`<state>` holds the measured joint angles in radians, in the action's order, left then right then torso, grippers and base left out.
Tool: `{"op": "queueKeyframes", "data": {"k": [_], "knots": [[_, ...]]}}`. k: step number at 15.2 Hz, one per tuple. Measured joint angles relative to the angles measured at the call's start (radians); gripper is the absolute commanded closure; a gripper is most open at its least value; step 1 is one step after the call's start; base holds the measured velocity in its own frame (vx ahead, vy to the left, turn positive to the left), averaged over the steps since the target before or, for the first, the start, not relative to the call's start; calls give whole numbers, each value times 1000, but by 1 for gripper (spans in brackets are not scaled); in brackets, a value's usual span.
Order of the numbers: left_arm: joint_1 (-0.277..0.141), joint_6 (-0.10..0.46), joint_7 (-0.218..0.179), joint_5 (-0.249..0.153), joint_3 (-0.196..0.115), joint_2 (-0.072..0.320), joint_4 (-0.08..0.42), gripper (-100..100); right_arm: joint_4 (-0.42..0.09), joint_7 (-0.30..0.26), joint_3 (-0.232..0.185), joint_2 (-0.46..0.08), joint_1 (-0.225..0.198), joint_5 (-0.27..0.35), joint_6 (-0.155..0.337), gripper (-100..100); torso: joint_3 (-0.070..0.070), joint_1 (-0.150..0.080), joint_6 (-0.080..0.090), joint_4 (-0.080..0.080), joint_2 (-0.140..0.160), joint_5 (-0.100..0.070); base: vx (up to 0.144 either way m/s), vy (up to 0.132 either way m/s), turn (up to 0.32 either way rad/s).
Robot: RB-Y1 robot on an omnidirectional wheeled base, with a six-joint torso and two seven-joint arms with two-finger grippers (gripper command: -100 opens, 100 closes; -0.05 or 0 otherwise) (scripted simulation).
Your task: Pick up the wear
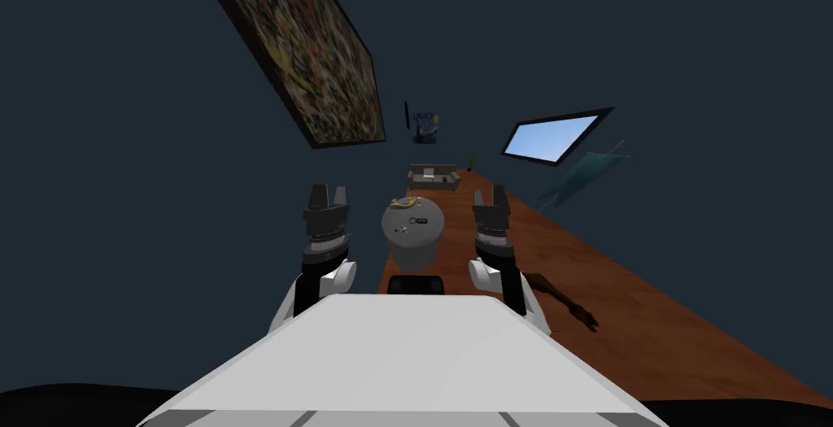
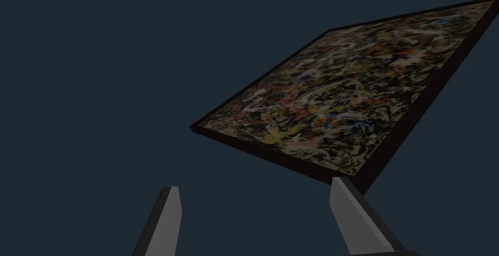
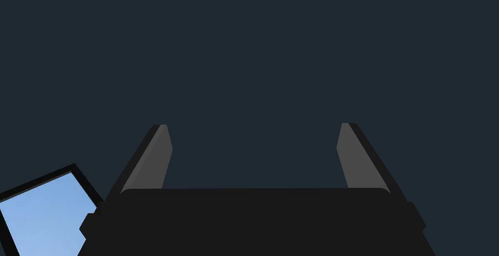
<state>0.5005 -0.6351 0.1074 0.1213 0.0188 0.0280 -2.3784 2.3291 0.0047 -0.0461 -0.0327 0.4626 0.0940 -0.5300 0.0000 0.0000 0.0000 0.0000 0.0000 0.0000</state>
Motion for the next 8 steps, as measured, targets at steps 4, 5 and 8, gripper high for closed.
{"op": "queueKeyframes", "data": {"k": [4,5,8], "knots": [[0,0,0,0,0,0,0,0,-56,-6,-11,-74,-20,-8,-1,-100,1,-2,-1,0,2,0,-34,-26,295],[0,0,0,0,0,0,0,0,-73,-10,-19,-101,-17,-12,-5,-100,1,-3,-1,0,2,-1,-45,-48,323],[0,0,0,0,0,0,0,0,-134,-12,-47,-164,-31,-15,-10,-100,2,-4,-2,1,3,-1,-48,-41,387]]}}
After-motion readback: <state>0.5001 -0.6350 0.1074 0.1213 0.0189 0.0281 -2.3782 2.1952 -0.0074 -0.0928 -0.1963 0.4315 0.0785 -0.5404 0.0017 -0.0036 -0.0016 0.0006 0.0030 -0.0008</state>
